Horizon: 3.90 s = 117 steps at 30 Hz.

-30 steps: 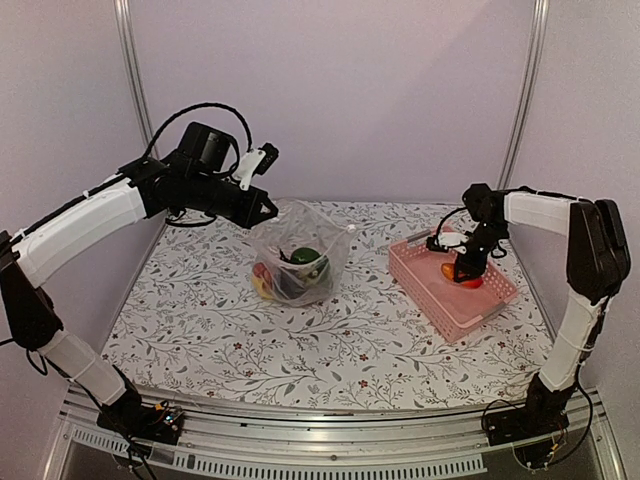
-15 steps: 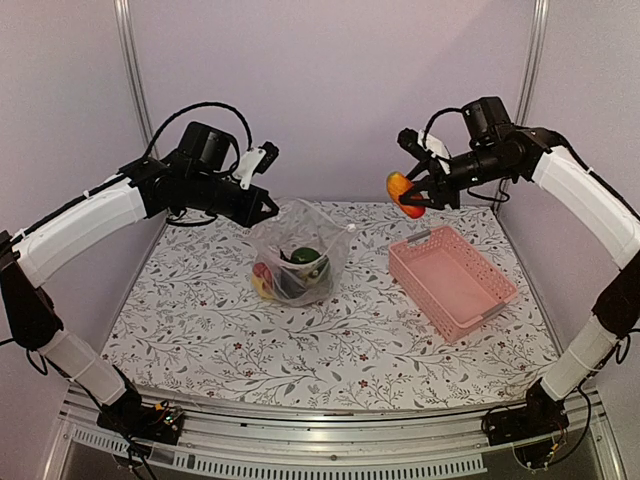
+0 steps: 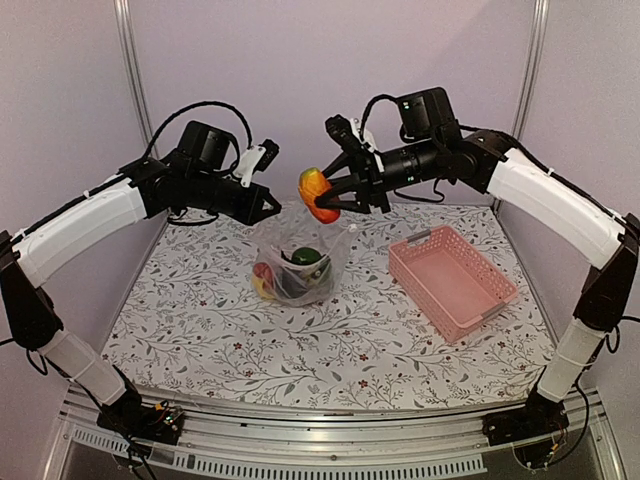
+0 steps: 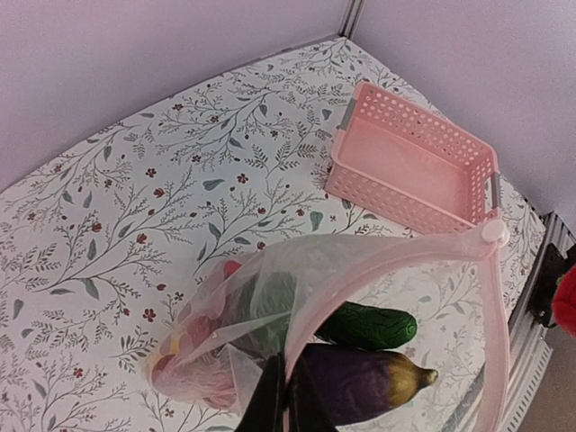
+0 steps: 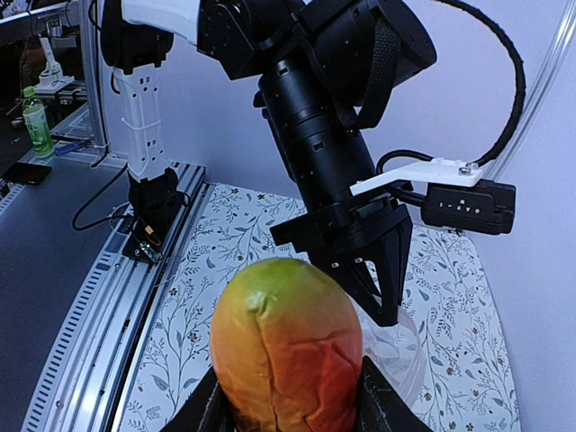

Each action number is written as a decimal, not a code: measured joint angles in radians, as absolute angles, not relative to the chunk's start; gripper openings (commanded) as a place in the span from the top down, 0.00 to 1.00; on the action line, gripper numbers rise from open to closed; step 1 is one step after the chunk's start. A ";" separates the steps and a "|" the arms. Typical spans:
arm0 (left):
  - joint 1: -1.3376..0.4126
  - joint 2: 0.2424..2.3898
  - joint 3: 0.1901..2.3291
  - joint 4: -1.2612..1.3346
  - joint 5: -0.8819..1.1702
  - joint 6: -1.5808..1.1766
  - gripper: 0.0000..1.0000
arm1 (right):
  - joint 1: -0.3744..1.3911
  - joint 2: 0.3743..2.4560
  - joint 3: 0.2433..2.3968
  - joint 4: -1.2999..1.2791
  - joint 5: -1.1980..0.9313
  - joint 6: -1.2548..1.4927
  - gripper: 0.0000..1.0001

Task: Place the food in the zip-top bag and seal the zipper
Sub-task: Pick up the fake fruit from the bin, then place the fake fruit in the zipper food storage bag, then adjust the zipper food storage bag at the center of the board.

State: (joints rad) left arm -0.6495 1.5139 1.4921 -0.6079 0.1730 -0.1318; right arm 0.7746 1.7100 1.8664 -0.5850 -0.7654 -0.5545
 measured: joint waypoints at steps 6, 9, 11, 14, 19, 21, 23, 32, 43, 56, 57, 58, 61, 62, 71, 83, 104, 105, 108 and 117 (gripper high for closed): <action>-0.649 1.514 1.491 -0.605 0.174 -0.132 0.98 | 0.786 1.805 1.855 -0.501 -0.757 -0.539 0.60; -0.649 1.514 1.489 -0.604 0.174 -0.132 0.98 | 0.786 1.828 1.851 -0.454 -0.749 -0.530 0.41; -0.649 1.513 1.489 -0.604 0.173 -0.132 0.98 | 0.787 1.834 1.851 -0.433 -0.741 -0.522 0.31; -0.649 1.512 1.489 -0.604 0.172 -0.132 0.98 | 0.788 1.836 1.851 -0.418 -0.719 -0.515 0.23; -0.649 1.499 1.476 -0.599 0.171 -0.132 0.98 | 0.790 1.826 1.851 -0.452 -0.665 -0.524 0.22; -0.649 1.499 1.476 -0.595 0.170 -0.131 0.98 | 0.790 1.806 1.843 -0.481 -0.633 -0.536 0.22; -0.649 1.499 1.476 -0.595 0.170 -0.129 0.98 | 0.791 1.772 1.814 -0.514 -0.593 -0.551 0.22; -0.648 1.499 1.476 -0.597 0.167 -0.105 0.98 | 0.727 1.575 1.555 -0.644 -0.487 -0.655 0.29; -0.647 1.501 1.495 -0.612 0.167 -0.074 0.98 | 0.654 1.581 1.517 -0.659 -0.494 -0.762 0.43; -0.646 1.501 1.509 -0.619 0.168 -0.071 0.98 | 0.655 1.679 1.519 -0.606 -0.586 -0.776 0.55; -0.646 1.501 1.509 -0.619 0.168 -0.071 0.99 | 0.656 1.681 1.521 -0.602 -0.591 -0.774 0.55; -0.646 1.501 1.509 -0.619 0.168 -0.071 0.99 | 0.657 1.683 1.525 -0.600 -0.597 -0.773 0.55; -0.646 1.501 1.509 -0.619 0.168 -0.071 0.98 | 0.663 1.686 1.534 -0.586 -0.608 -0.767 0.58; -0.646 1.501 1.509 -0.619 0.168 -0.071 0.99 | 0.665 1.686 1.536 -0.583 -0.610 -0.766 0.59; -0.646 1.501 1.509 -0.619 0.167 -0.071 0.99 | 0.683 1.688 1.551 -0.567 -0.616 -0.761 0.85; -0.646 1.501 1.509 -0.619 0.145 -0.071 0.99 | 0.683 1.684 1.546 -0.560 -0.585 -0.759 0.96; -0.814 1.272 1.398 -0.323 0.165 0.126 0.40 | 0.721 1.648 1.750 -0.762 -0.466 -0.711 1.00; -0.835 1.264 1.391 -0.289 0.170 0.147 0.40 | 0.722 1.652 1.782 -0.788 -0.460 -0.707 1.00; -0.892 1.280 1.370 -0.189 0.177 0.211 0.39 | 0.724 1.664 1.840 -0.841 -0.446 -0.696 1.00; -0.926 1.468 1.363 -0.106 0.204 0.369 0.36 | 0.733 1.666 1.854 -0.973 -0.411 -0.703 1.00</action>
